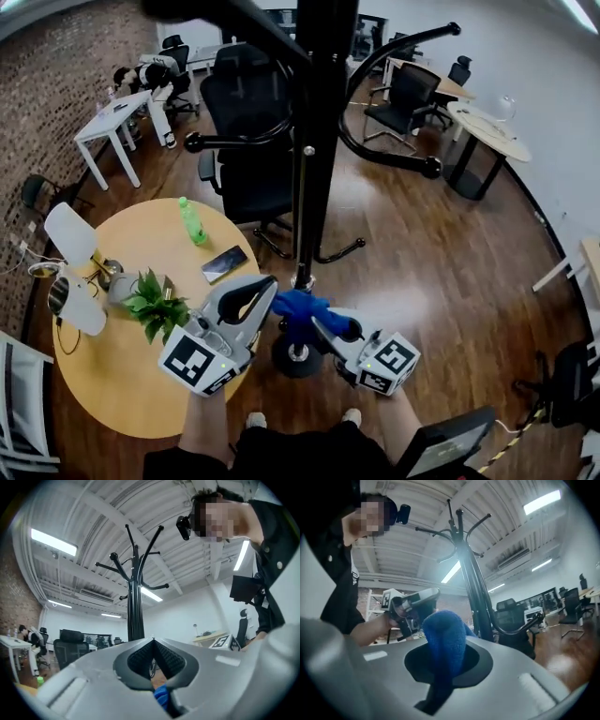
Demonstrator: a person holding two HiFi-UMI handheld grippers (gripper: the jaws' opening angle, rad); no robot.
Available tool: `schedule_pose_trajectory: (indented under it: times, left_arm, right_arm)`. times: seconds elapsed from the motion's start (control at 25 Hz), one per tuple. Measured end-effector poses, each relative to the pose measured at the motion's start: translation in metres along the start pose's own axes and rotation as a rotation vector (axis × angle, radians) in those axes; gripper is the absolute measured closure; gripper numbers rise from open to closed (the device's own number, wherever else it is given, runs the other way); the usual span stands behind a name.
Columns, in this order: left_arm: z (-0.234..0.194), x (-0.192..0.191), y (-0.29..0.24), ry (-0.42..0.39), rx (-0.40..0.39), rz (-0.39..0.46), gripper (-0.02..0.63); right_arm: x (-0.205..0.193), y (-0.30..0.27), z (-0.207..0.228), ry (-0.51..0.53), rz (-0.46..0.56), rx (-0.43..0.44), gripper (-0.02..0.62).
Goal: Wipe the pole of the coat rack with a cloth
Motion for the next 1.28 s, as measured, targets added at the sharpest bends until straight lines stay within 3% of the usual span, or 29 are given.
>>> schedule_pose_trajectory:
  times: [0.16, 0.44, 0.64, 0.84, 0.96, 1.12, 1.28]
  left_arm:
    - [0.015, -0.015, -0.007, -0.017, 0.192, -0.076, 0.612]
    - [0.049, -0.015, -0.017, 0.001, 0.319, -0.129, 0.612]
    - [0.062, -0.012, -0.009, 0.029, 0.307, -0.112, 0.612]
    - [0.079, 0.003, -0.016, 0.057, 0.217, 0.027, 0.612]
    - [0.095, -0.014, -0.017, 0.085, 0.169, 0.020, 0.612]
    - [0.107, -0.037, -0.014, 0.132, 0.168, -0.018, 0.612]
    - [0.115, -0.064, -0.027, 0.153, 0.171, -0.057, 0.612]
  right_arm:
    - [-0.019, 0.024, 0.024, -0.084, -0.052, 0.179, 0.572]
    - [-0.005, 0.035, 0.052, -0.109, -0.038, 0.232, 0.572]
    - [0.005, 0.030, 0.055, -0.097, 0.021, 0.188, 0.572]
    - [0.001, 0.034, 0.058, -0.098, 0.008, 0.104, 0.572]
    - [0.007, 0.039, 0.057, -0.106, 0.048, 0.084, 0.572]
    - [0.006, 0.036, 0.051, -0.080, 0.051, 0.103, 0.572]
    - [0.006, 0.014, 0.049, 0.053, 0.060, 0.151, 0.572]
Point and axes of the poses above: the fingertips, and each gripper's own axes: y backward along the fingers, z to its right, x out of its top, the point moved 4 cm from there along y, backward along the fingers, and after that the axes turned 6 degrees about -x, right-handed, at the moved point
